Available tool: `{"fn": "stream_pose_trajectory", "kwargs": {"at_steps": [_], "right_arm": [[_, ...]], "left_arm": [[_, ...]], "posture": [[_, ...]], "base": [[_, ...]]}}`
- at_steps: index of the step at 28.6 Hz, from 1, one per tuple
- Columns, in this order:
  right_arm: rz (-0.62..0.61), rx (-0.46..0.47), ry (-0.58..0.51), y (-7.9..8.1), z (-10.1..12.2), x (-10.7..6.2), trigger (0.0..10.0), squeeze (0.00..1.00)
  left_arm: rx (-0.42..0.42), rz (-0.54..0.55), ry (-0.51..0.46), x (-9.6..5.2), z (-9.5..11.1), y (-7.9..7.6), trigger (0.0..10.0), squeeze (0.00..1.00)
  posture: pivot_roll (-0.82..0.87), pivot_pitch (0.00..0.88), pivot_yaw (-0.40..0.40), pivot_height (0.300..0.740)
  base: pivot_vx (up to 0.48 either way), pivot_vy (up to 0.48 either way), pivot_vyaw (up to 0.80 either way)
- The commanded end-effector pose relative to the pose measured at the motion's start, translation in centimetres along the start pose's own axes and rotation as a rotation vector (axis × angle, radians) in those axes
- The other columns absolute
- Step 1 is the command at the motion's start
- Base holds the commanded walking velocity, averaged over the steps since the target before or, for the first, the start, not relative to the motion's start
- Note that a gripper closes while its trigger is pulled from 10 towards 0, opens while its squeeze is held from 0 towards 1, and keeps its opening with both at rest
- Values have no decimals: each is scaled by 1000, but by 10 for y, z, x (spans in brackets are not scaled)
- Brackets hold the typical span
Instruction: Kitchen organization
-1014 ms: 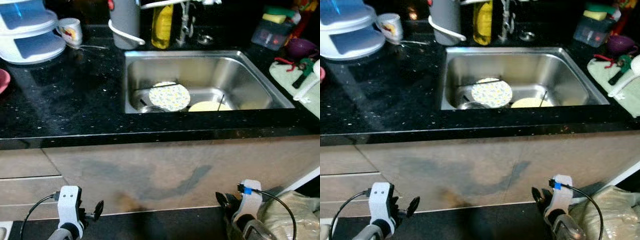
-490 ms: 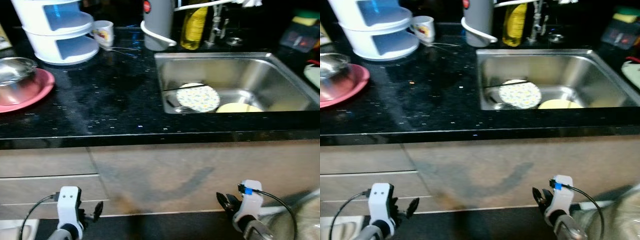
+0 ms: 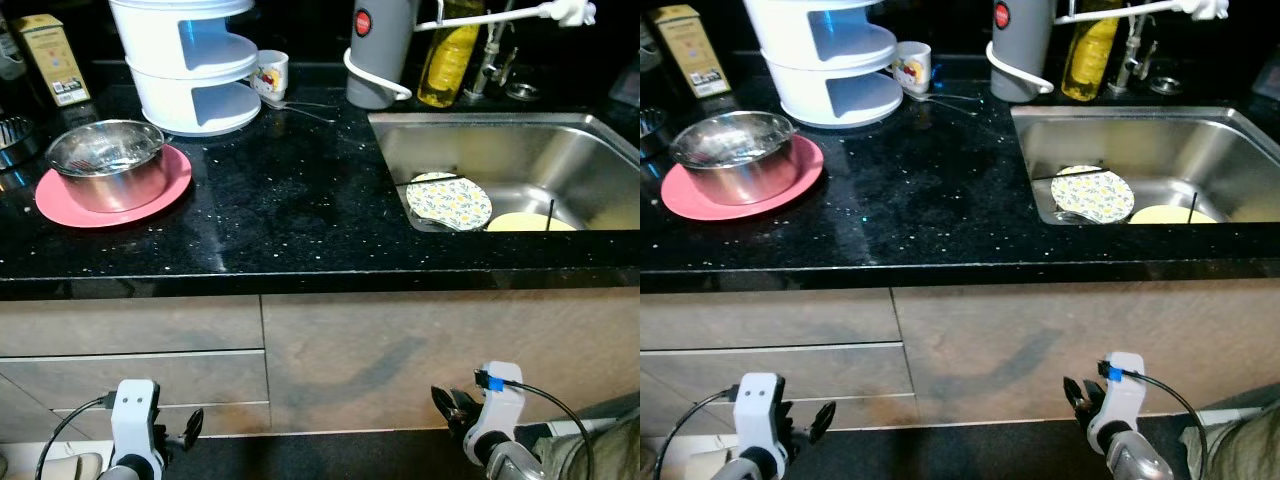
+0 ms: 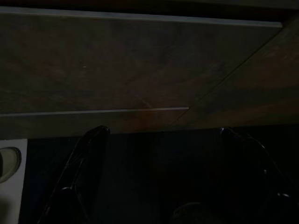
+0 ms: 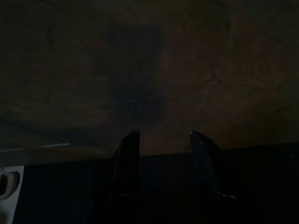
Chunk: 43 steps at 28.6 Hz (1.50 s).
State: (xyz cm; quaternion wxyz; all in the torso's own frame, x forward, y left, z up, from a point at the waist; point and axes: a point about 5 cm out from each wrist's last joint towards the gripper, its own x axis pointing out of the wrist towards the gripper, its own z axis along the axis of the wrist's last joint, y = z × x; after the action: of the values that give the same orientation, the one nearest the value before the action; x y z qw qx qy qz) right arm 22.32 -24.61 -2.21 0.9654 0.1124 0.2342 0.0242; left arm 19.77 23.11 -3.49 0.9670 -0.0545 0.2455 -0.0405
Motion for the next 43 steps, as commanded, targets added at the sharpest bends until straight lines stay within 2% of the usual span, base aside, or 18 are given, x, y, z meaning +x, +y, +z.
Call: {"fn": "stream_pose_trajectory", "kwargs": {"at_steps": [1, 4, 17, 21, 24, 28, 43], "right_arm": [[-14, -5, 9, -4, -1, -3, 10000, 0], [-14, -4, 8, -4, -1, -2, 10000, 0], [-13, -5, 3, -4, 1, -2, 10000, 0], [-14, -5, 3, -4, 1, -2, 10000, 0], [-14, -5, 3, -4, 1, -2, 10000, 0], [-14, -5, 4, -4, 1, -1, 10000, 0], [-11, -6, 1, -4, 1, -2, 10000, 0]], "left_arm": [[11, -14, 22, -1, -6, -3, 10000, 0], [4, -11, 19, -1, -5, -3, 10000, 0], [-11, 0, 6, 1, -2, -1, 10000, 0], [7, -5, -4, 0, -1, -2, 10000, 0], [24, -18, 0, 0, -1, -4, 10000, 0], [7, -13, 0, 0, -2, -4, 10000, 0], [-12, -4, -17, -1, 0, -3, 10000, 0]], "posture": [[27, 66, -41, 740], [28, 68, -41, 740], [27, 75, -41, 740], [26, 77, -41, 740], [26, 78, -41, 740], [28, 78, -43, 740], [28, 79, -41, 740]], "base": [[0, -480, 0], [0, -480, 0], [0, 0, 0], [0, 0, 0], [0, -424, 0], [0, -480, 0], [0, 0, 0]]}}
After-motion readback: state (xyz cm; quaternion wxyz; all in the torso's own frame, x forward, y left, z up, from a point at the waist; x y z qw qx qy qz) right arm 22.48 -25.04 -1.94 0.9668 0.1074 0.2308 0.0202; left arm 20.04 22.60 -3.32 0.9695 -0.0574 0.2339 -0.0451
